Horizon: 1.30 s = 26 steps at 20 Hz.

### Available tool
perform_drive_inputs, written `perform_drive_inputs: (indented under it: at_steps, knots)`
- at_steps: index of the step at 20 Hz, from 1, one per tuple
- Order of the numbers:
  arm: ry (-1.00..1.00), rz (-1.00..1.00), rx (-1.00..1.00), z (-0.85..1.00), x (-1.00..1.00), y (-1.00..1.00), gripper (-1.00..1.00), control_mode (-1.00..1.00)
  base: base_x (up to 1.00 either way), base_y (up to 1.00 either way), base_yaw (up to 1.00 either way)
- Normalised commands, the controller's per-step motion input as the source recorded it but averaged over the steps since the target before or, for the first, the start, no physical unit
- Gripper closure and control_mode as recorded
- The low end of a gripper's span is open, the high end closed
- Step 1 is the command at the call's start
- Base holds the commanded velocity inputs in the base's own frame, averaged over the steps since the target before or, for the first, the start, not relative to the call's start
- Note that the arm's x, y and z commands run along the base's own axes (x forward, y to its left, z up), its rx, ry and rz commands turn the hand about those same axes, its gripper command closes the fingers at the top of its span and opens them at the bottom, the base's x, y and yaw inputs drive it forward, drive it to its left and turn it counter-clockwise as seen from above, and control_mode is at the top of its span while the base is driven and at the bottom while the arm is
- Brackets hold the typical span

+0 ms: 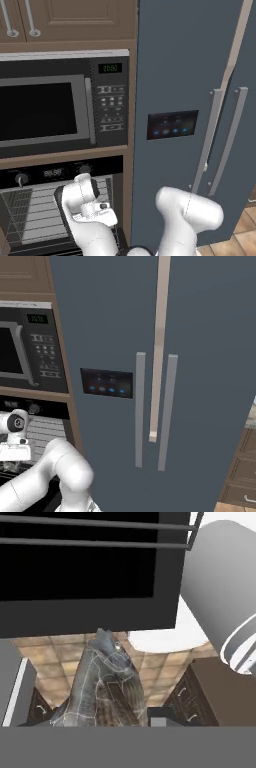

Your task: Take the fish from the oven and place it on the plate on the counter.

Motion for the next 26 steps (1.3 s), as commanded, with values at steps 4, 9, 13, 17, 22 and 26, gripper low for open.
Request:
perform_drive_inputs:
  at_steps: [4, 9, 13, 17, 22, 26]
  knots:
    - [-0.61, 0.02, 0.0, 0.29, 0.0, 0.0, 1.0, -1.0, 0.0, 0.0, 0.0]
    - [-0.62, 0.02, 0.01, 0.32, 0.0, 0.0, 1.0, -1.0, 0.0, 0.0, 0.0]
    - [-0.53, 0.02, 0.02, 0.76, 0.0, 0.0, 1.0, -1.0, 0.0, 0.0, 0.0]
    - [-0.39, 0.03, 0.07, 0.99, 0.0, -0.04, 1.0, -1.0, 0.0, 0.0, 0.0]
    - [-0.25, 0.02, 0.1, 0.98, 0.04, -0.37, 1.0, -1.0, 0.0, 0.0, 0.0]
    - [-0.19, 0.04, 0.09, 0.76, 0.55, -0.74, 1.0, -1.0, 0.0, 0.0, 0.0]
